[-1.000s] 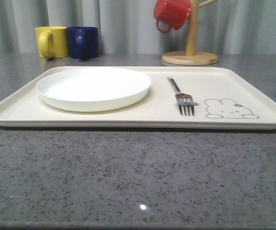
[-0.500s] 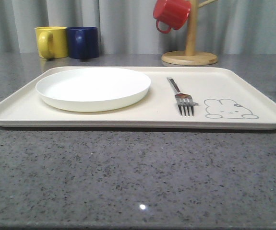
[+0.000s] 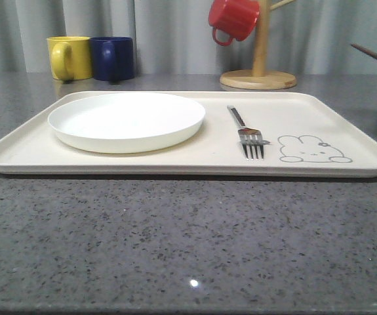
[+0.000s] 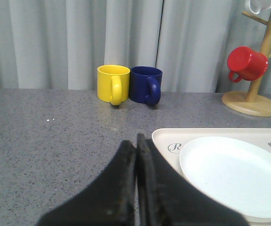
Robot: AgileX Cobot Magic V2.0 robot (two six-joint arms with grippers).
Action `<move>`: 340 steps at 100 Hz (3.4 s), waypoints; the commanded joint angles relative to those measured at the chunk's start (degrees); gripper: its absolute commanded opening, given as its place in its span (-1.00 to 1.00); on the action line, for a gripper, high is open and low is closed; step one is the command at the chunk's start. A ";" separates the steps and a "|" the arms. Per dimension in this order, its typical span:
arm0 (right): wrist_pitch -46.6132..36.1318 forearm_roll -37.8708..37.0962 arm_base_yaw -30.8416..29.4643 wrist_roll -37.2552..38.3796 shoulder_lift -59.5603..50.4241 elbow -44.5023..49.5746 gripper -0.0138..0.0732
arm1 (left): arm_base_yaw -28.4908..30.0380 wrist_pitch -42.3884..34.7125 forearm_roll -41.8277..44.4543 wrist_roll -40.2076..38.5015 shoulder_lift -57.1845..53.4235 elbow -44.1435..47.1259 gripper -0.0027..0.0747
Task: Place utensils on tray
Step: 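Move the right gripper back down over the metal chopsticks, then grasp the chopsticks with the right gripper and lay them beside the fork, then move the right gripper down over the silver spoon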
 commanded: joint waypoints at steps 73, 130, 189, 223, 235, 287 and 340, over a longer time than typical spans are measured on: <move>-14.59 -0.54 14.66 16.21 9.90 -1.74 -0.76 | -0.32 -4.44 -0.59 -0.01 0.31 -1.49 -0.98; -12.90 -0.54 14.66 16.21 10.99 -1.74 0.03 | -0.32 -4.44 -0.59 -0.01 0.31 -1.49 -0.98; -4.71 -0.57 -0.67 4.07 0.12 -1.74 0.06 | -0.32 -4.44 -0.59 -0.01 0.31 -1.49 -0.98; -0.06 -0.57 -17.74 -8.98 0.22 -1.74 0.06 | -0.32 -4.44 -0.59 -0.01 0.31 -1.49 -0.98; -0.30 -0.57 -19.74 -13.23 0.93 -1.74 0.06 | -0.32 -4.44 -0.59 -0.01 0.31 -1.49 -0.98; -2.26 -2.92 -20.21 -15.83 8.09 -1.74 0.06 | -0.32 -4.44 -0.59 -0.01 0.31 -1.49 -0.98; -2.40 -2.93 -20.39 -15.54 10.27 -1.74 -0.47 | -0.32 -4.44 -0.59 -0.01 0.31 -1.49 -0.98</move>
